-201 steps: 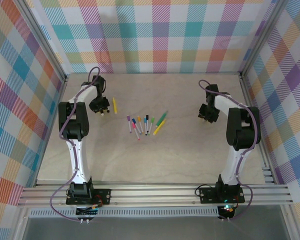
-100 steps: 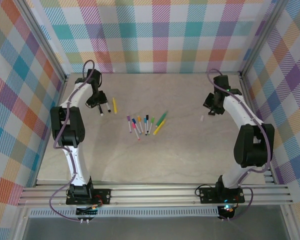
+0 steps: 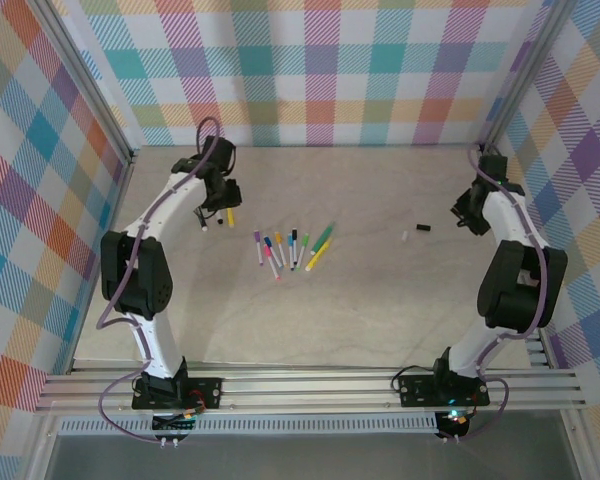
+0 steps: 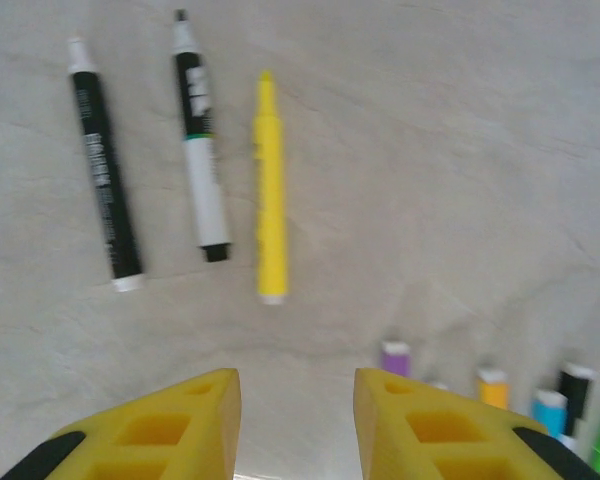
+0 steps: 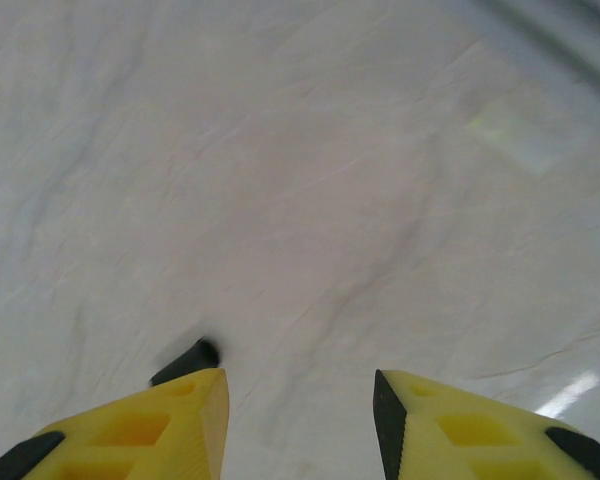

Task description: Open the pen caps

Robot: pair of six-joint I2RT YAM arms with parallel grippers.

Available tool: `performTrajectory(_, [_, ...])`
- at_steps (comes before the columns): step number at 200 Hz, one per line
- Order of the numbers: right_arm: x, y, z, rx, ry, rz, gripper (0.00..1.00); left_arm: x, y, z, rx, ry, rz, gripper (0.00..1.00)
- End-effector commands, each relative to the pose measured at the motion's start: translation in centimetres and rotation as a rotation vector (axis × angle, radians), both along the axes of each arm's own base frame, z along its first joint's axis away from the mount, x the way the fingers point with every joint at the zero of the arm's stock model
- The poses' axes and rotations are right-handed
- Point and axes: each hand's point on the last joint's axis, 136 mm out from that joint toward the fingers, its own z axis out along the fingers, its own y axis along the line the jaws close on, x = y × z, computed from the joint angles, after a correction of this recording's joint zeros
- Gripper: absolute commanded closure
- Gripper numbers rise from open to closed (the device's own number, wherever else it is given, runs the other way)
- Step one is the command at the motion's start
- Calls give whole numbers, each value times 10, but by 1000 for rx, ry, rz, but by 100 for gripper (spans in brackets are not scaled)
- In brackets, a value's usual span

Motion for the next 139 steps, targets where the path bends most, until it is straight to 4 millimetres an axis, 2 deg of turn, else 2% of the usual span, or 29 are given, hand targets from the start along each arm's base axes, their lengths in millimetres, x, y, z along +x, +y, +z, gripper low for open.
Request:
performTrajectory(1, [-5, -22, -12, -2, 35, -76, 56, -4, -4, 13, -9, -34, 12, 65])
performTrajectory(36, [-10, -33, -32, 36, 47, -117, 56, -6, -15, 13, -23, -35, -6, 65])
performTrajectory(92, [-15, -34, -39, 36, 52, -115, 56, -8, -28, 14, -20, -38, -30, 65])
performTrajectory(121, [-13, -30, -36, 59, 26, -96, 56, -10, -37, 19, -27, -47, -54, 65])
performTrajectory(139, [-9, -18, -35, 112, 4, -63, 57, -13, -49, 23, -41, -51, -87, 65])
